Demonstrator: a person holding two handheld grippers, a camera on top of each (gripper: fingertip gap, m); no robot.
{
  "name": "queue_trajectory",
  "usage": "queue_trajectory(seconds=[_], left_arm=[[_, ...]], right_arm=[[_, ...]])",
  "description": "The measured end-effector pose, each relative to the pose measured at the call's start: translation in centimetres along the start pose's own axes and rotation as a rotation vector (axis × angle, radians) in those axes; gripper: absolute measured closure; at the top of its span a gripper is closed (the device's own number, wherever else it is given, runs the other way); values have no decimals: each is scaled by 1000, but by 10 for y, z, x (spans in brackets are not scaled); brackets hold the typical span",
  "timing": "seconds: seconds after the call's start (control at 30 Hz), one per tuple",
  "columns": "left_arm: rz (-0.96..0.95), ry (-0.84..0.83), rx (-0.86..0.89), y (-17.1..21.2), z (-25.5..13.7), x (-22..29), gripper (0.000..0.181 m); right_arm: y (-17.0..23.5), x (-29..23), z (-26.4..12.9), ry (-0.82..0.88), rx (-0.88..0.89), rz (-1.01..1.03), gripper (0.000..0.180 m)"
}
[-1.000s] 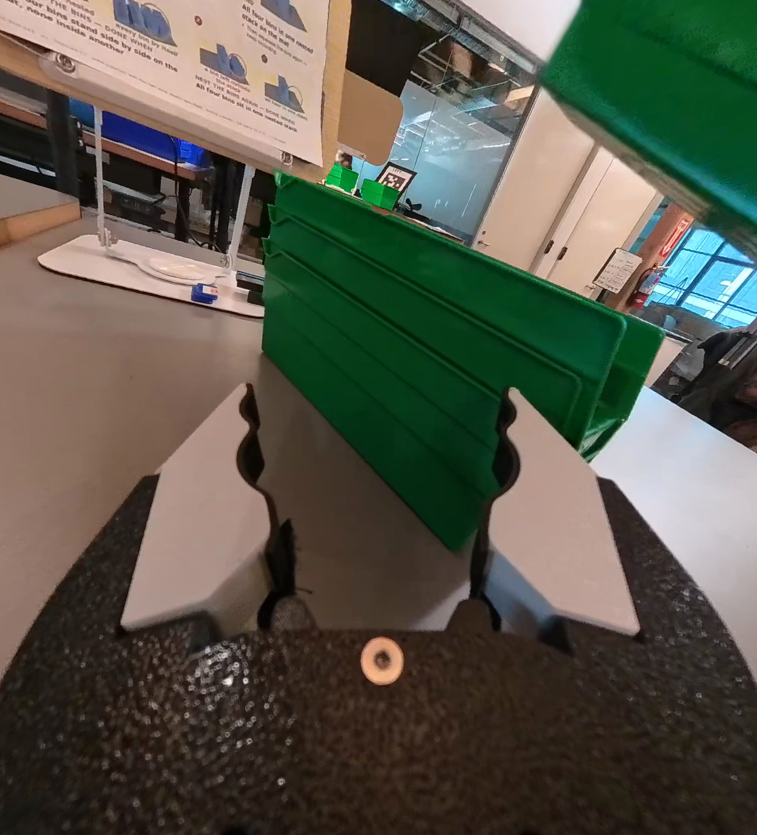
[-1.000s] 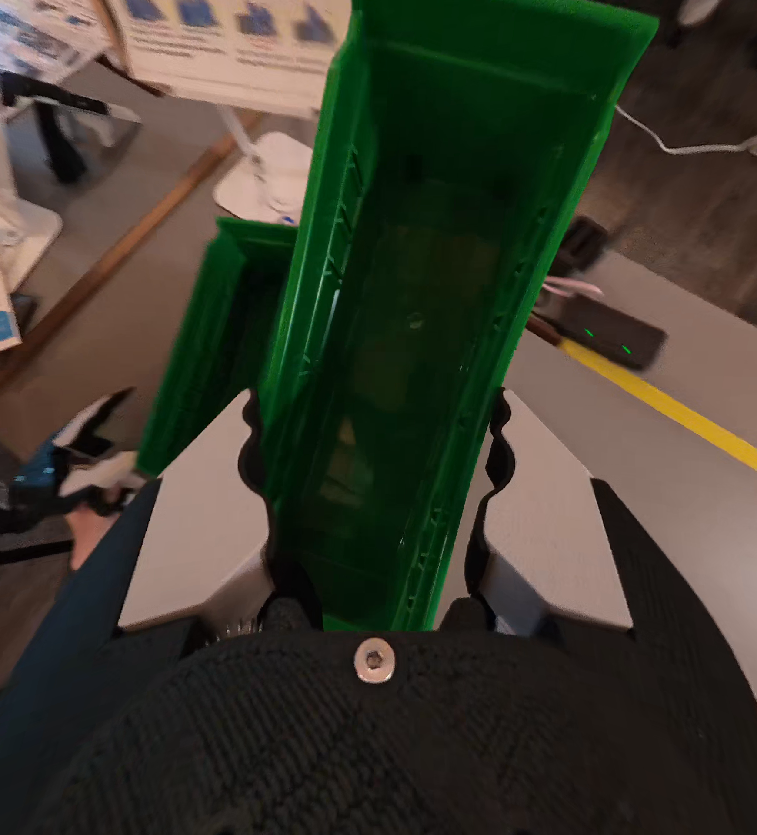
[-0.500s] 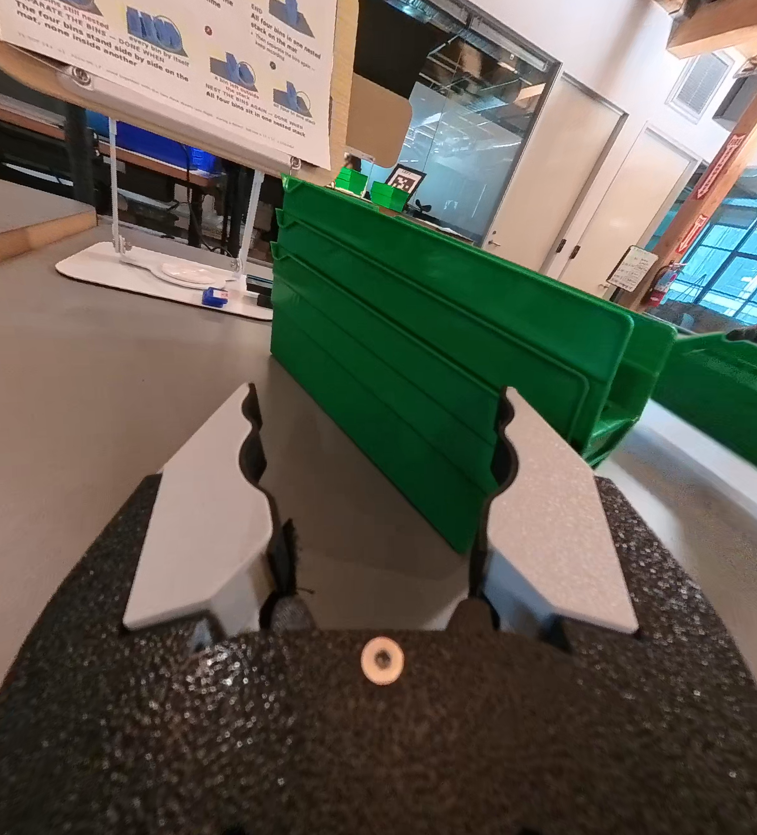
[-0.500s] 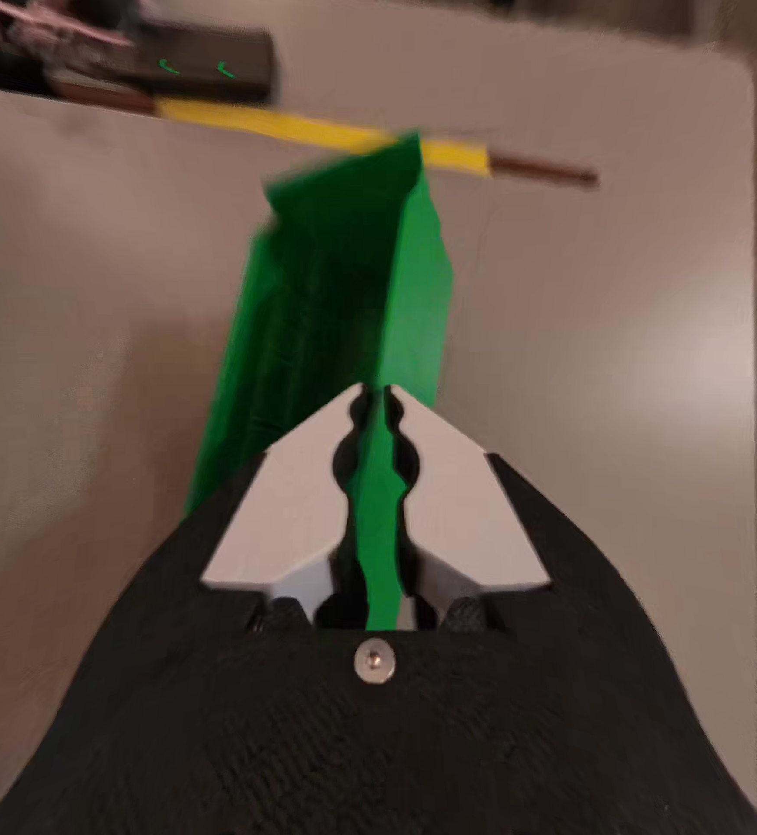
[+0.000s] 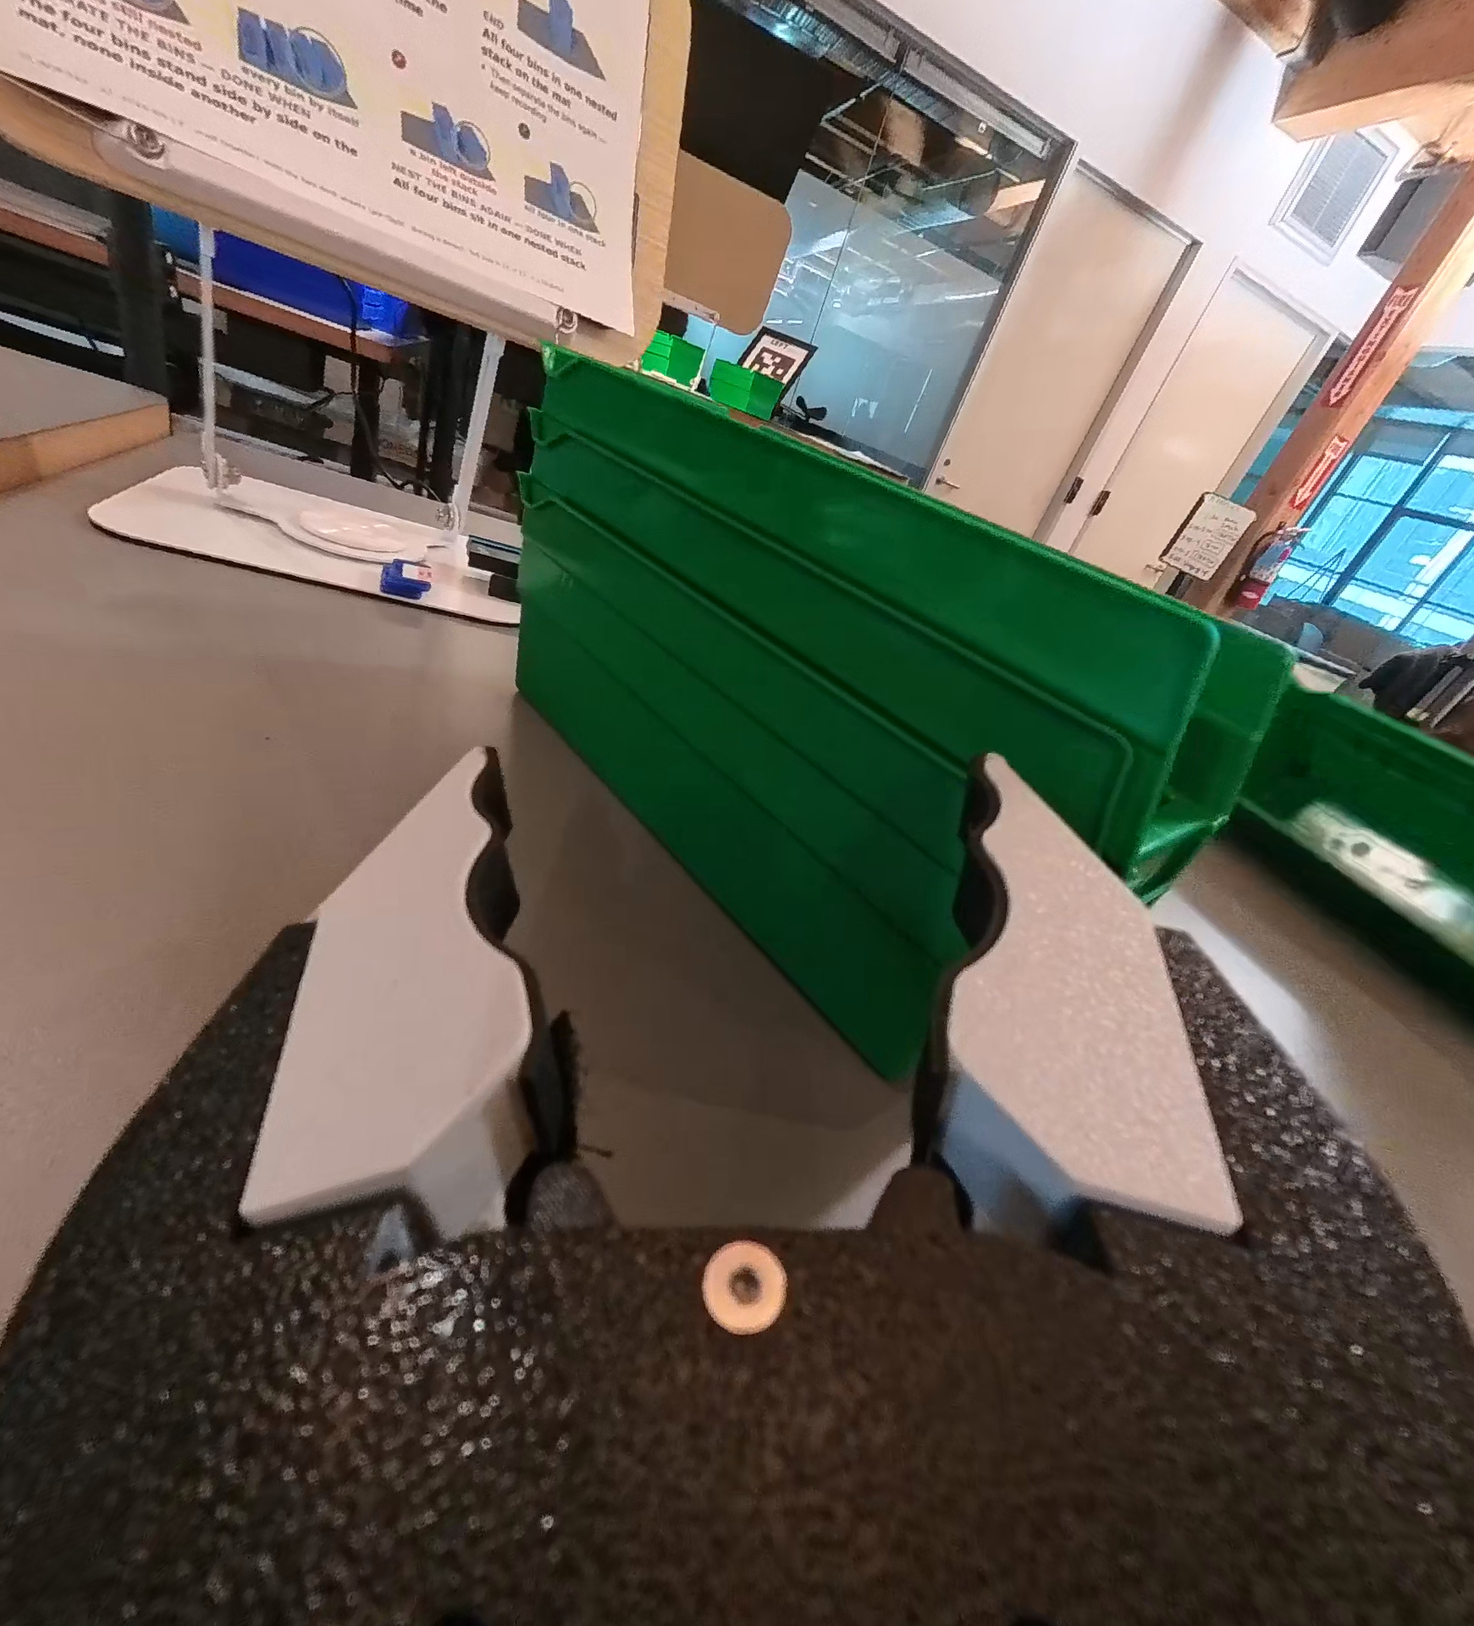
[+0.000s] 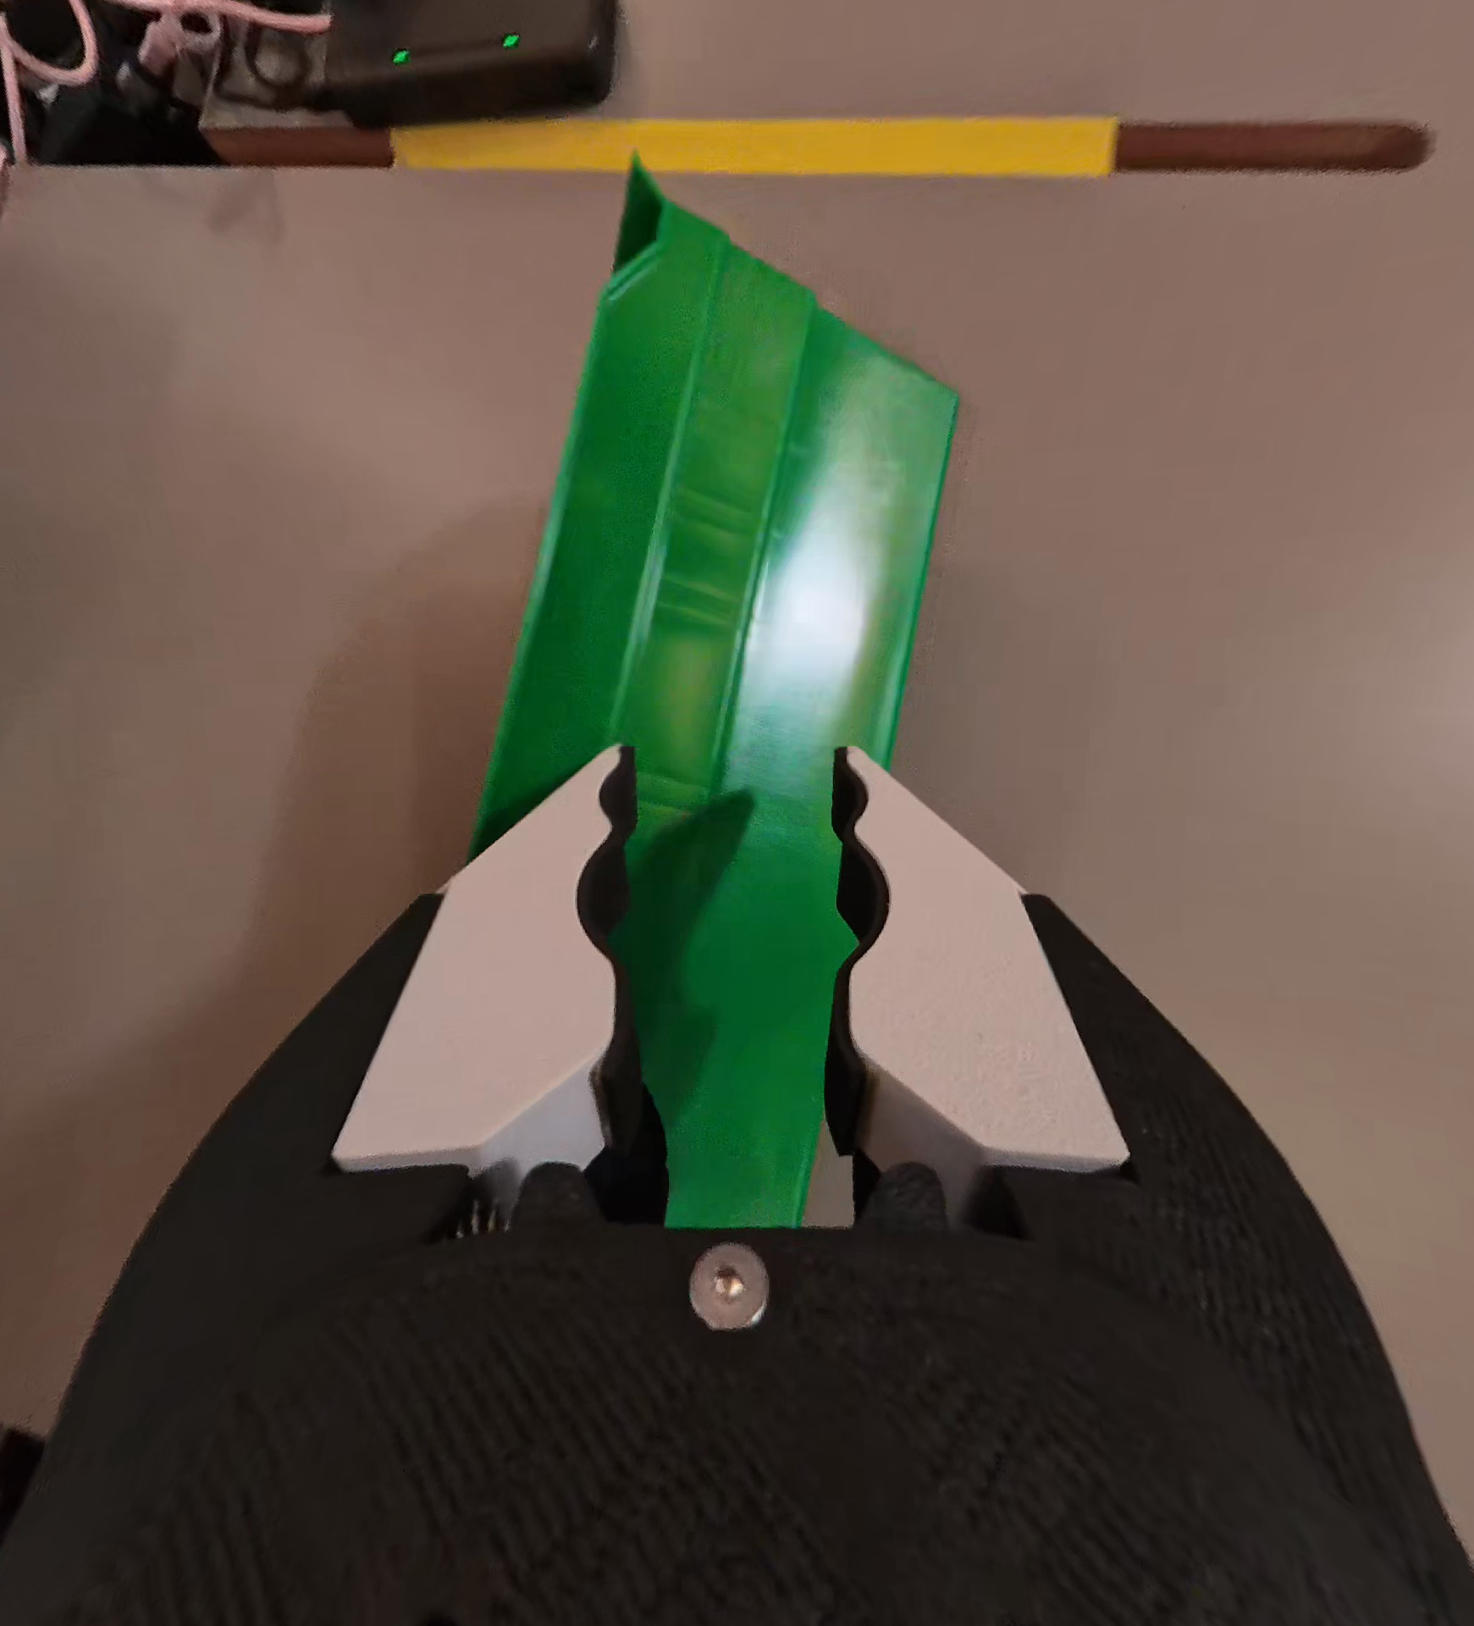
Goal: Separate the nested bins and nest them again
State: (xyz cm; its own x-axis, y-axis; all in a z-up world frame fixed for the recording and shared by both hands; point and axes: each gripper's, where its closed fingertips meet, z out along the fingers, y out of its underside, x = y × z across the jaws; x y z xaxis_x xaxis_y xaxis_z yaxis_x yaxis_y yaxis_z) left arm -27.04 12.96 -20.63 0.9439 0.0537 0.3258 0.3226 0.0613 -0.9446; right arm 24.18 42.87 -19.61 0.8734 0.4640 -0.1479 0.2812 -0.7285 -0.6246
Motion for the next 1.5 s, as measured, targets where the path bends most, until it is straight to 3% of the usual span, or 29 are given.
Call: queue_trajectory(seconds=[0.23, 0.4, 0.47, 0.57, 0.63, 0.73, 0.8, 0.87, 0.9, 1.0, 1.13, 1.2, 1.33, 1.5], left_arm=[[-40, 15, 23, -3, -2, -2, 79], [-45, 13, 23, -3, -2, -2, 79], [-49, 9, 23, -3, -2, -3, 80], [-53, 9, 25, -3, -2, -4, 80], [-54, 12, 25, -3, -2, -3, 80], [-54, 16, 24, -3, -2, -2, 80], [-53, 18, 25, -3, -2, -2, 80], [-55, 19, 27, -3, -2, -2, 80], [-58, 20, 29, -4, -3, -2, 80], [-58, 17, 31, -4, -3, -2, 80], [-47, 8, 23, -3, -2, -2, 80], [-47, 8, 21, -3, -2, -2, 80], [-54, 5, 22, -3, -2, -4, 80], [-56, 3, 16, -2, -1, -4, 81]], right_arm=[[13, -30, 19, -46, -68, -22, 122], [1, -71, 11, -134, 37, -12, 67], [17, -99, 3, -154, 24, -101, 52], [61, -104, -1, 108, -23, -419, 47], [77, -95, -6, 339, 15, -613, 59], [80, -85, -16, 559, 167, -757, 99], [77, -74, -21, 673, 264, -825, 115], [77, -68, -24, 722, 349, -830, 164], [75, -67, -29, 748, 395, -832, 172], [75, -59, -43, 666, 487, -670, 176], [82, -39, -39, 270, 500, -194, 177], [89, -27, -29, 149, 454, -33, 177], [101, 5, -25, 191, 428, 87, 178], [105, 22, -26, 269, 422, 79, 177]])
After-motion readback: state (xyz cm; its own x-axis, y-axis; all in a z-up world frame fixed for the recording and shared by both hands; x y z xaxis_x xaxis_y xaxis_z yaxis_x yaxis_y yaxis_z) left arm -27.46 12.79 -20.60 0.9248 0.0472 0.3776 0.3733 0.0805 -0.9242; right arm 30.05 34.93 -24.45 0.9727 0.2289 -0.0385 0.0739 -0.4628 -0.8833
